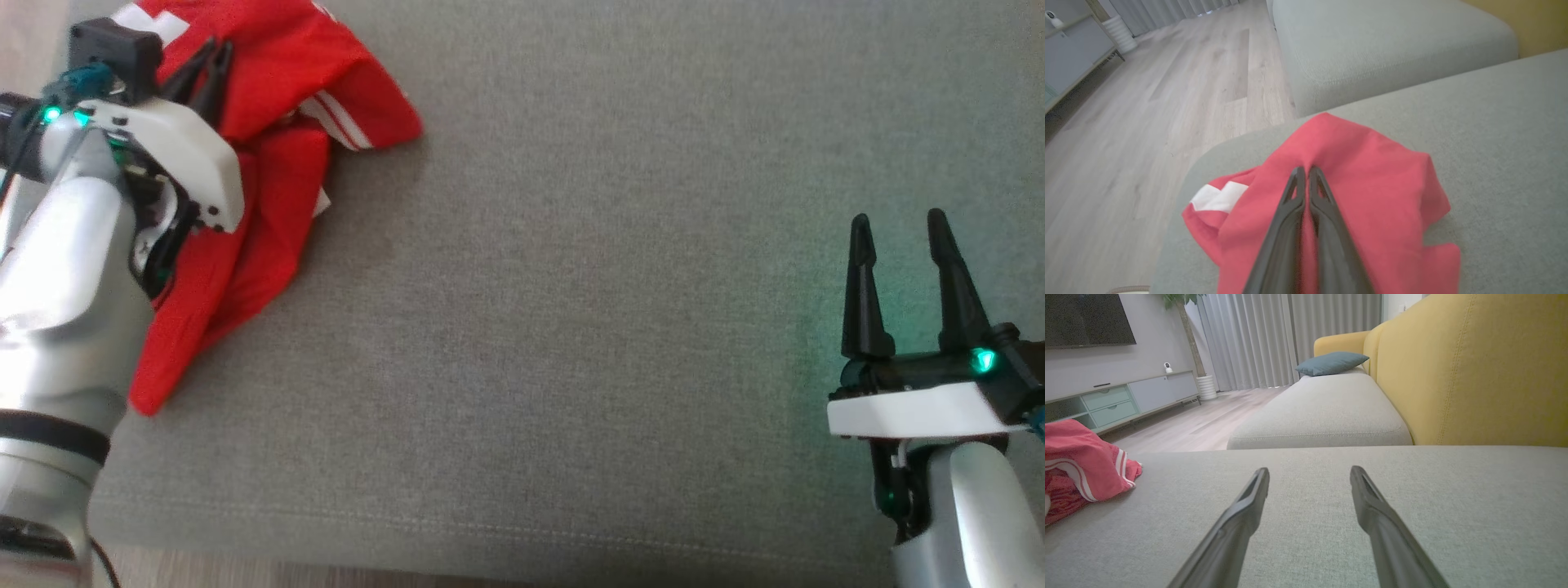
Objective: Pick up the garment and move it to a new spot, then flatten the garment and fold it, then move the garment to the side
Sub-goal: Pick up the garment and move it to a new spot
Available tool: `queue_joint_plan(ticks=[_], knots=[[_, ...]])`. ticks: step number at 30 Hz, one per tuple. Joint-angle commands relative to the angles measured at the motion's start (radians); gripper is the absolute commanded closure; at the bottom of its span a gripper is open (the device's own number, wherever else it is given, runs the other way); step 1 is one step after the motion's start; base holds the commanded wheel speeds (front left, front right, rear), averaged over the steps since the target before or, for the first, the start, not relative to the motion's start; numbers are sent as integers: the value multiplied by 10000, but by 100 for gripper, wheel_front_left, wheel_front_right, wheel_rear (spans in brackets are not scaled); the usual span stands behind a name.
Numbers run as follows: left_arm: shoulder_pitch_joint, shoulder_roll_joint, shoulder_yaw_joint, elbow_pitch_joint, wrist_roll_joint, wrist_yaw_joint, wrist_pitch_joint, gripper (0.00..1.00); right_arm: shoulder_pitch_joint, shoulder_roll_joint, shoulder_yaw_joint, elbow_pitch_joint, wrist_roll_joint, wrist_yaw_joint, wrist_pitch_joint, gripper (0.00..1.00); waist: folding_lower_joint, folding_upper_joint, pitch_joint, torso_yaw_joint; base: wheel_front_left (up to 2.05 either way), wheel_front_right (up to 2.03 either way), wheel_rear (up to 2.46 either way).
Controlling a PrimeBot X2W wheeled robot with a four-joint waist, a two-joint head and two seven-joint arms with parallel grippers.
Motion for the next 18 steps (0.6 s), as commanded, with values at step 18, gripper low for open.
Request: queue_joint_plan(ticks=[18], knots=[[470, 1377, 1484, -4629, -564, 1335, -954, 100, 585, -62, 719, 155, 742, 39, -108, 0, -1, 0, -2177, -202, 0, 0, 0]])
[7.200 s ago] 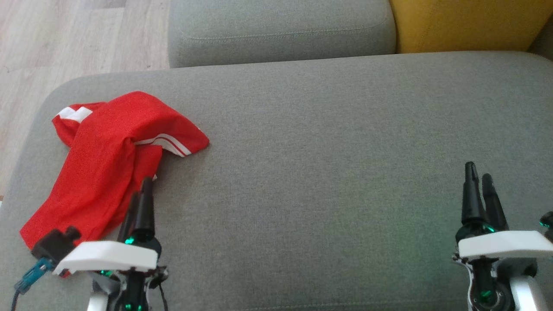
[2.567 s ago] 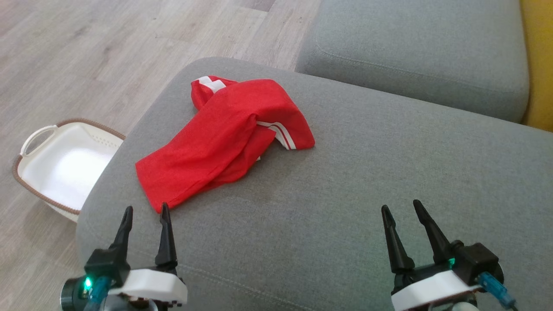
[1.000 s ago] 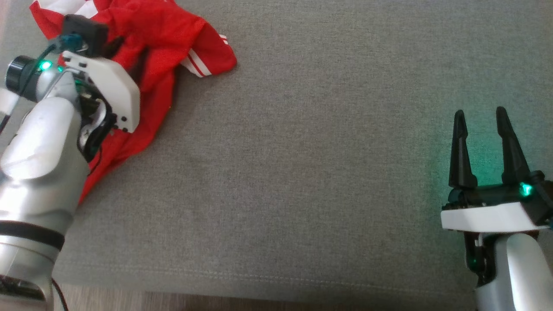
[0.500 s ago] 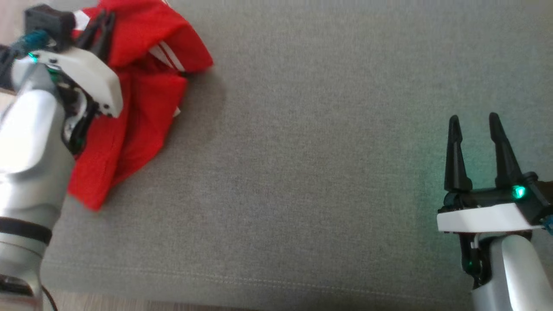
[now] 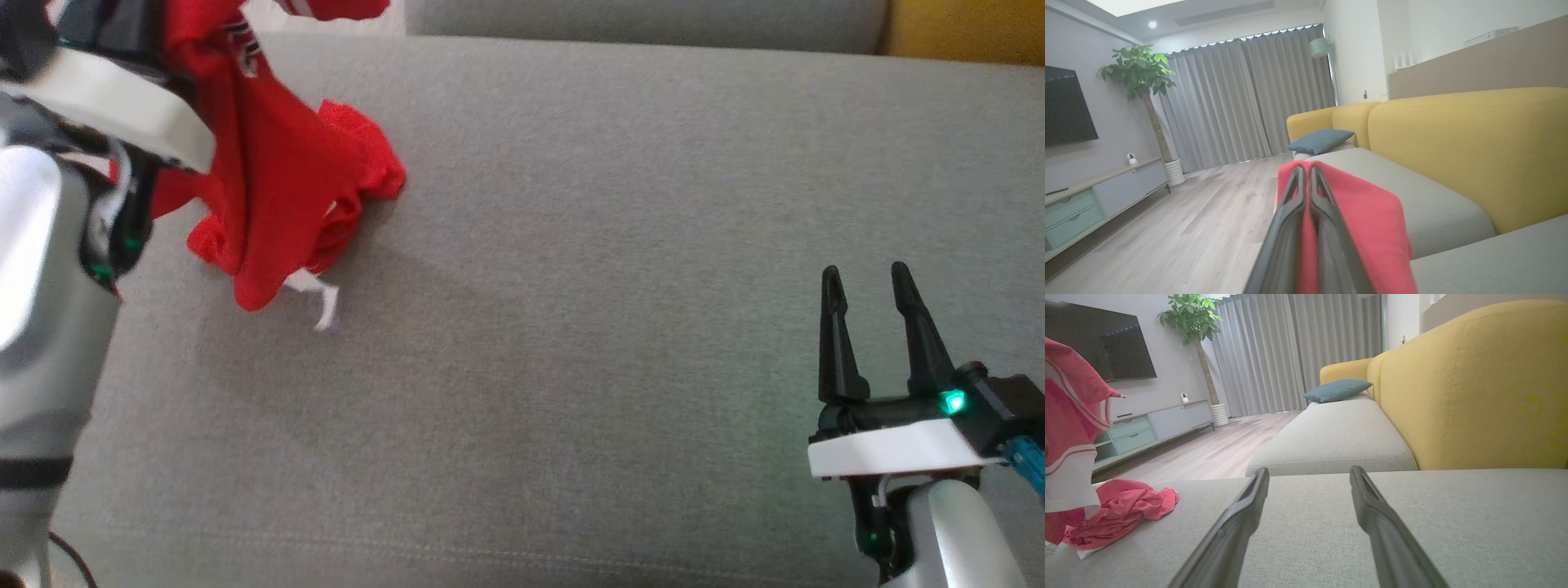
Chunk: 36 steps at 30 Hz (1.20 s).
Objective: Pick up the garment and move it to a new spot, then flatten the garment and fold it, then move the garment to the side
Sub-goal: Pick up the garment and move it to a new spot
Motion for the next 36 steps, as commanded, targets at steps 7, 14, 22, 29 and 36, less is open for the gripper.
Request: queue_joint_plan(ticks=[7, 14, 22, 29, 36], knots=[[270, 265, 169, -2035, -244, 352, 731, 100, -96, -64, 393, -326, 154, 39, -108, 0, 0, -1, -342, -881, 0, 0, 0], [513, -552, -498, -2905, -409, 463, 1169, 100, -306, -64, 684, -575, 311, 39, -108, 0, 0, -1, -230, -2338, 0, 0, 0], [227, -1751, -1066, -2709, -554, 467, 952, 100, -566, -64, 974, -930, 518, 39, -108, 0, 0, -1, 16, -3956, 0, 0, 0], [-81, -3398, -1397, -1861, -1044, 359, 11, 100, -735, -64, 1152, -1124, 686, 39, -108, 0, 0, -1, 255, -5069, 0, 0, 0], [-50, -3396, -1047, -49, -1005, 287, -704, 100, -836, -64, 1153, -1260, 844, 39, -108, 0, 0, -1, 688, -5357, 0, 0, 0]])
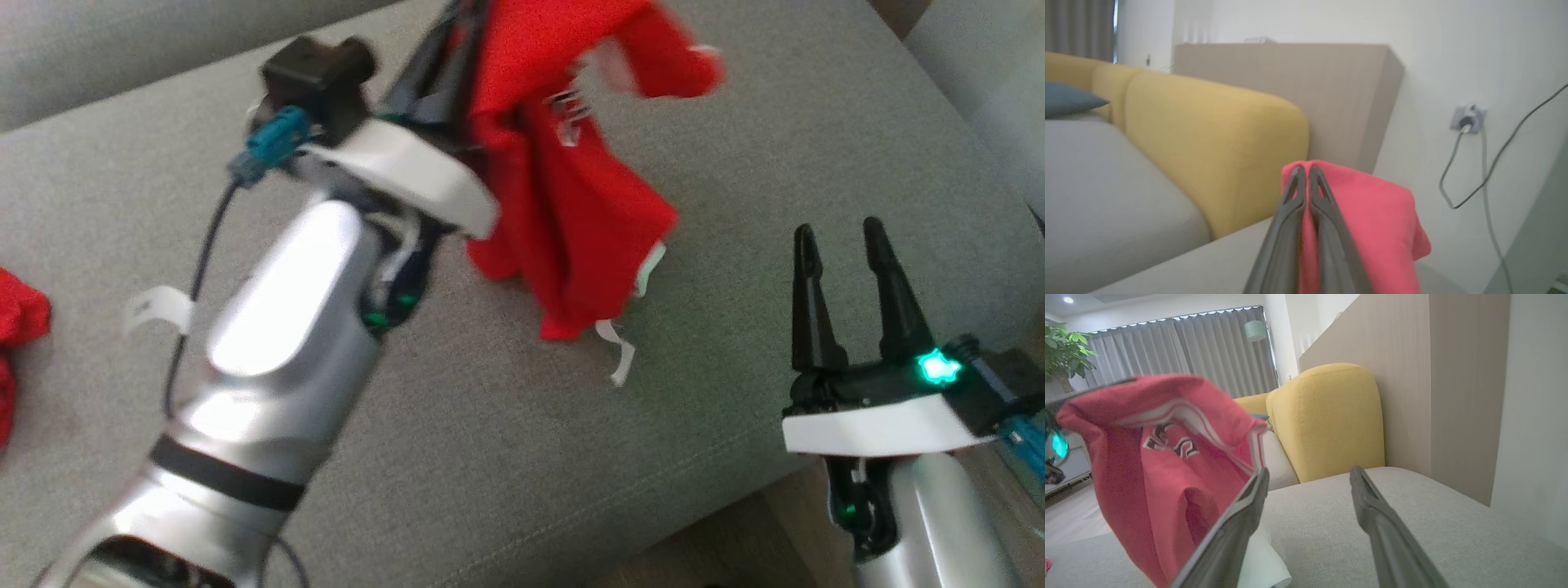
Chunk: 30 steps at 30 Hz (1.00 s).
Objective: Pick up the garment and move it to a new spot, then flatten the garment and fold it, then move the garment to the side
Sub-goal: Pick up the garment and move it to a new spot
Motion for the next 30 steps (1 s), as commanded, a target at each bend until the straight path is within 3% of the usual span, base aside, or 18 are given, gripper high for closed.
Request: queue_joint_plan(ticks=[1, 7, 8, 9, 10, 16, 30], knots=[[-294, 436, 484, 60, 151, -103, -103, 100, -464, -62, 212, -402, 67, 39, -108, 0, 0, 0, 172, -21, 0, 0, 0], [-23, 1156, 613, 2248, 672, -203, -204, 100, -517, -62, 68, -394, 68, 39, -108, 0, 0, 0, 425, 364, 0, 0, 0], [16, 1226, 654, 2580, 743, -122, -209, 86, -526, -62, 60, -385, 65, 39, -108, 0, 0, 0, 435, 447, 0, 0, 0], [42, 1281, 668, 2892, 828, -38, -213, 27, -527, -62, 43, -373, 58, 39, -108, 0, 0, 0, 437, 543, 0, 0, 0], [36, 1314, 704, 3073, 915, 19, -216, 0, -525, -62, 27, -359, 52, 39, -108, 0, 0, 0, 438, 640, 0, 0, 0], [265, 1348, 1355, 2973, 1234, 335, -221, 0, -468, -62, -73, -211, -67, 39, -109, 0, 0, 0, 255, 1299, 0, 0, 0], [3223, 1128, 3133, -802, 2160, 276, -223, 0, -14, -62, -493, 267, -654, 39, -109, 0, 0, 0, -935, 3070, 0, 0, 0]])
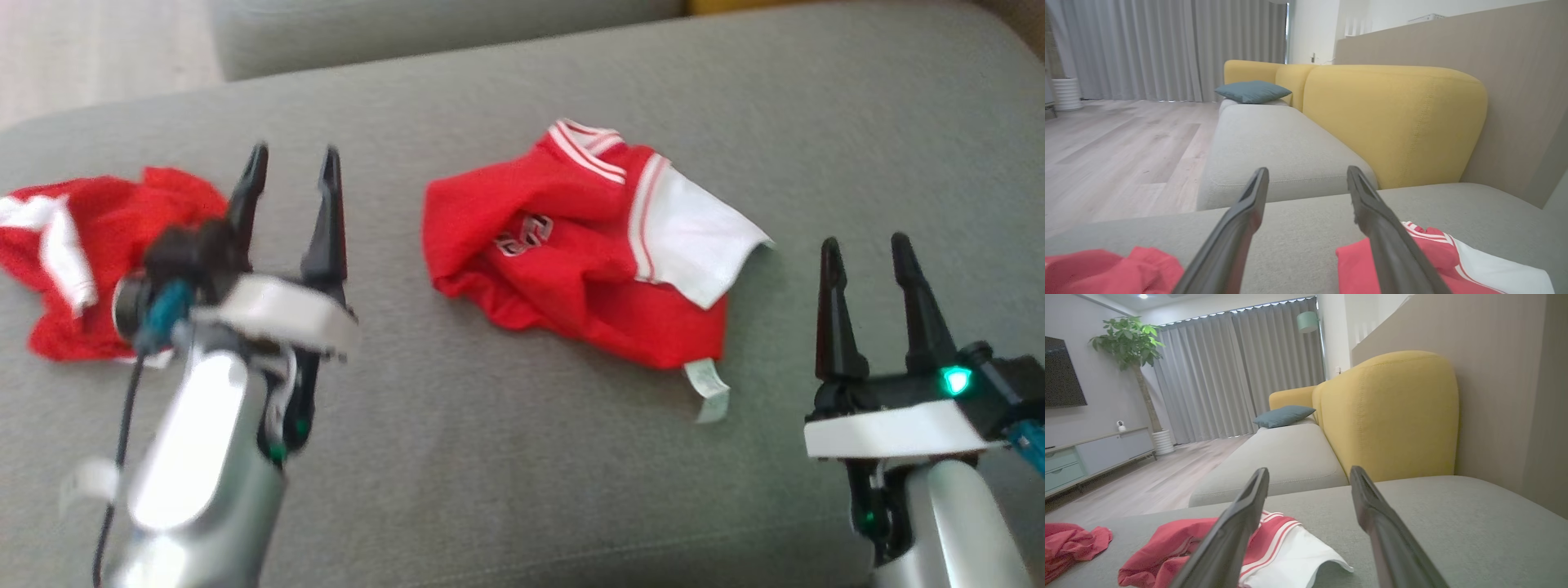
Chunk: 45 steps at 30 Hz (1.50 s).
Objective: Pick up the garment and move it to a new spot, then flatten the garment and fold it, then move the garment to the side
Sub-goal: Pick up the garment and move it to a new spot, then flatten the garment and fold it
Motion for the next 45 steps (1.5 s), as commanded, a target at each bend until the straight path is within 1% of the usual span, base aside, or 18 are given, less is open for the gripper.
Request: queue_joint_plan(ticks=[1, 2, 4, 7, 8, 11, 15, 21, 27, 33, 36, 38, 42, 45], knots=[[74, 148, 483, -636, 133, -35, -52, 0, 36, -62, 197, -220, -91, 39, -107, 0, 0, -1, -404, 473, 0, 0, 0], [74, 148, 483, -636, 133, -35, -52, 0, 36, -62, 197, -220, -91, 39, -107, 0, 0, -1, -404, 473, 0, 0, 0], [737, 46, 636, -1128, 267, -24, -52, 0, 130, -62, 174, -118, -149, 39, -107, 0, 0, -1, -535, 669, 0, 0, 0], [1748, -225, 805, -1772, 415, -50, -52, 0, 280, -62, 131, 12, -210, 39, -107, 0, 0, -1, -727, 924, 0, 0, 0], [2349, -426, 908, -2154, 550, -23, -52, 0, 383, -62, 101, 95, -220, 39, -107, 0, 0, -1, -843, 1064, 0, 0, 0], [3038, -718, 1073, -2585, 657, -63, -52, 0, 518, -62, 57, 208, -220, 39, -107, 0, 0, -1, -959, 1225, 0, 0, 0], [3457, -975, 1227, -2881, 783, -156, -53, 0, 627, -62, 36, 313, -243, 39, -107, 0, 0, -1, -1013, 1382, 0, 0, 0], [3439, -1133, 1270, -2983, 990, -373, -53, 0, 505, -62, -206, 664, -305, 39, -107, 0, 0, -1, -782, 1601, 0, 0, 0], [3372, -1190, 1202, -2807, 1066, -524, -53, 0, -31, -62, -506, 1949, 272, 39, 30, 0, 0, -1, -366, 1813, 0, 0, 0], [3188, -1210, 1041, -2653, 1109, -588, -53, 0, -1024, -62, -810, 3684, 1633, 39, 230, 0, 0, -1, 41, 2049, 0, 0, 0], [3094, -1213, 932, -2633, 1050, -549, -53, 0, -1616, -62, -918, 4614, 2547, 39, 266, 0, 0, -1, 220, 2158, 0, 0, 0], [3035, -1214, 887, -2638, 1026, -502, -53, 0, -2016, -62, -927, 5181, 2913, 39, 226, 0, 0, -1, 339, 2219, 0, 0, 0], [2920, -1215, 816, -2647, 1007, -458, -53, 0, -2736, -62, -822, 6097, 3399, 39, 132, 0, 0, -1, 542, 2330, 0, 0, 0], [2861, -1215, 783, -2638, 1004, -444, -53, 0, -3227, -62, -741, 6683, 3475, 39, 67, 0, 0, -1, 643, 2370, 0, 0, 0]])
